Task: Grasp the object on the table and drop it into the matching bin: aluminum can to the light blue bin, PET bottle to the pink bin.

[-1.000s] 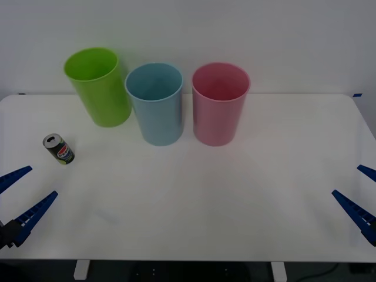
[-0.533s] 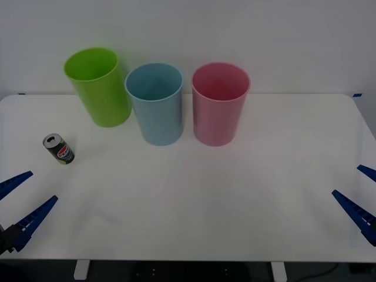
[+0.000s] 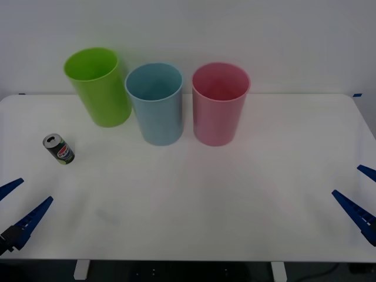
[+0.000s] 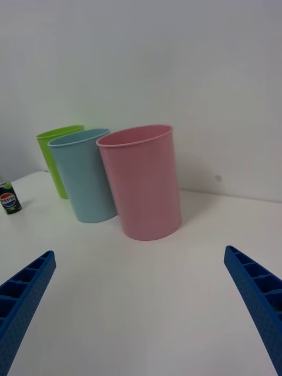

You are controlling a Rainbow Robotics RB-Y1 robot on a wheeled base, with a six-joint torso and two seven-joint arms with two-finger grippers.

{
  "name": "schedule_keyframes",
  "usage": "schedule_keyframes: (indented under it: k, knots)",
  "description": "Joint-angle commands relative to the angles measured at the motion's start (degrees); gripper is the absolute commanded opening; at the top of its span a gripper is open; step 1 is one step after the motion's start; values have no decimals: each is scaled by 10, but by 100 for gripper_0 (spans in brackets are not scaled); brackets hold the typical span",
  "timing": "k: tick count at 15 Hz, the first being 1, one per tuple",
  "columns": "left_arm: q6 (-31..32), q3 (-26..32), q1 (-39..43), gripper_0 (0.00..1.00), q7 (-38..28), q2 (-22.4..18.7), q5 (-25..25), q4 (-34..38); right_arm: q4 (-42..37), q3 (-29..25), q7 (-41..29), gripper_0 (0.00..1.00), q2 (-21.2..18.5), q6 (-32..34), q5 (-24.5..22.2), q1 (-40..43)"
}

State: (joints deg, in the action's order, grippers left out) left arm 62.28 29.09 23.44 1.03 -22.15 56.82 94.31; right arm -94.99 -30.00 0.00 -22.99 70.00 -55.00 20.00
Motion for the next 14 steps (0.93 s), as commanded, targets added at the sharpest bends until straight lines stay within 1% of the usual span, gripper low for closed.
schedule_keyframes:
  k: [1, 4, 11, 13, 14]
  knots:
    - [-20, 1, 1, 100, 2, 0, 19, -1, 0, 0, 0, 100, 0, 0, 0, 0]
    - [-54, -3, 0, 100, 2, 1, 32, -2, 0, 0, 0, 100, 0, 0, 0, 0]
    - [-190, -42, -8, 100, -2, 2, 35, -4, 0, 0, 0, 100, 0, 0, 0, 0]
    - [-221, -50, -18, 100, -3, 2, 35, -17, 0, 0, 0, 100, 0, 0, 0, 0]
    - [-223, -48, -29, 100, -2, 2, 35, -32, 0, 0, 0, 100, 0, 0, 0, 0]
